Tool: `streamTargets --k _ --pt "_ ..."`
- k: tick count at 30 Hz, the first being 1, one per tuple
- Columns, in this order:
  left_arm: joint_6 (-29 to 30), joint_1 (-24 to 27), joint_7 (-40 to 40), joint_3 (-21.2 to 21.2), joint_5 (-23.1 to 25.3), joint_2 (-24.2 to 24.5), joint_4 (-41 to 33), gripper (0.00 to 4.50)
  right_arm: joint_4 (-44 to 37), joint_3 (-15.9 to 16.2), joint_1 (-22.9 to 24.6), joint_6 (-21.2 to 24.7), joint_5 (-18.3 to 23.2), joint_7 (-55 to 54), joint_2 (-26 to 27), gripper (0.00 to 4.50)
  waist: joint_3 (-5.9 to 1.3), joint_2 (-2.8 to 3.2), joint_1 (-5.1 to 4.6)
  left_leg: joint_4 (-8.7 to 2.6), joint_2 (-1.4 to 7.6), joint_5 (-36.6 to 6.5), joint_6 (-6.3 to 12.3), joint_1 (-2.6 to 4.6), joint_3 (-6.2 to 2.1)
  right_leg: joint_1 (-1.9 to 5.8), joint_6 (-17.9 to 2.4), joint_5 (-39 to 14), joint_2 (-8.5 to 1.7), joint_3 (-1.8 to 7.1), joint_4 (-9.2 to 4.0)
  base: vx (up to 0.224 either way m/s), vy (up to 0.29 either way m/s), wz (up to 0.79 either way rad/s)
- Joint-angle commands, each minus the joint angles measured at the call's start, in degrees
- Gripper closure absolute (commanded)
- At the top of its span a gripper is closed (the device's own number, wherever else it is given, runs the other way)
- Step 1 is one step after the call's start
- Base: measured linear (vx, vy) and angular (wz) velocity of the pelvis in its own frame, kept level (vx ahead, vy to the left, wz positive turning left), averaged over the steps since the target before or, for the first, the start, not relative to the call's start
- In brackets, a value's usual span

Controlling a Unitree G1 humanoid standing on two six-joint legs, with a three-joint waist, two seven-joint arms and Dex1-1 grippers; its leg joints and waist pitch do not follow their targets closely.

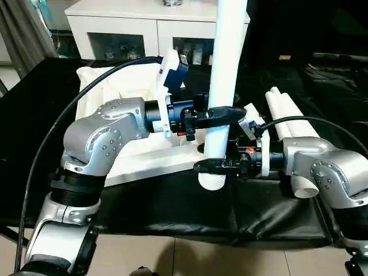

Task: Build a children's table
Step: Pick table leg

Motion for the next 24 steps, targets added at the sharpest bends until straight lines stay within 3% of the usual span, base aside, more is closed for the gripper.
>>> streamTargets --k 1,7,14,24 --pt "-0.41 -2.05 -0.5 -0.17 0.12 0.31 -0.77 2.66 -0.43 -0.35 0.28 0.06 0.35 -0.4 0.01 1.42 -4.36 -0.12 -0.04 -3.97 1.87 -5.9 1.0 1.6 -0.34 2.96 -15.88 0.82 -1.67 0.98 -3.13 0.0 0.0 0.0" --pt "-0.39 -1.95 -1.62 -0.72 0.05 0.68 -1.17 2.66 -0.18 -1.18 0.3 0.5 1.09 -0.49 0.47 1.42 -4.44 0.14 -0.04 -3.97 1.86 -5.89 0.91 1.65 -0.42 2.98 -16.3 1.93 -1.61 0.9 -2.99 0.0 0.0 0.0" --pt "-0.57 -2.19 -1.95 -0.75 0.25 0.71 -0.83 2.66 -0.22 -1.17 0.46 0.87 1.54 -0.19 0.42 2.12 -4.43 0.09 -0.02 -3.99 1.87 -6.03 0.86 1.62 -0.44 3.06 -16.43 2.17 -1.63 0.89 -2.97 0.0 0.0 0.0" --pt "-0.51 -2.14 -1.84 -0.46 0.18 0.63 -0.84 2.66 -0.15 -1.37 0.67 0.61 1.68 -0.92 0.96 2.44 -4.42 0.12 -0.02 -3.99 1.86 -6.44 0.7 1.67 -0.41 3.0 -16.35 1.53 -1.65 0.89 -3.03 0.0 0.0 0.0"
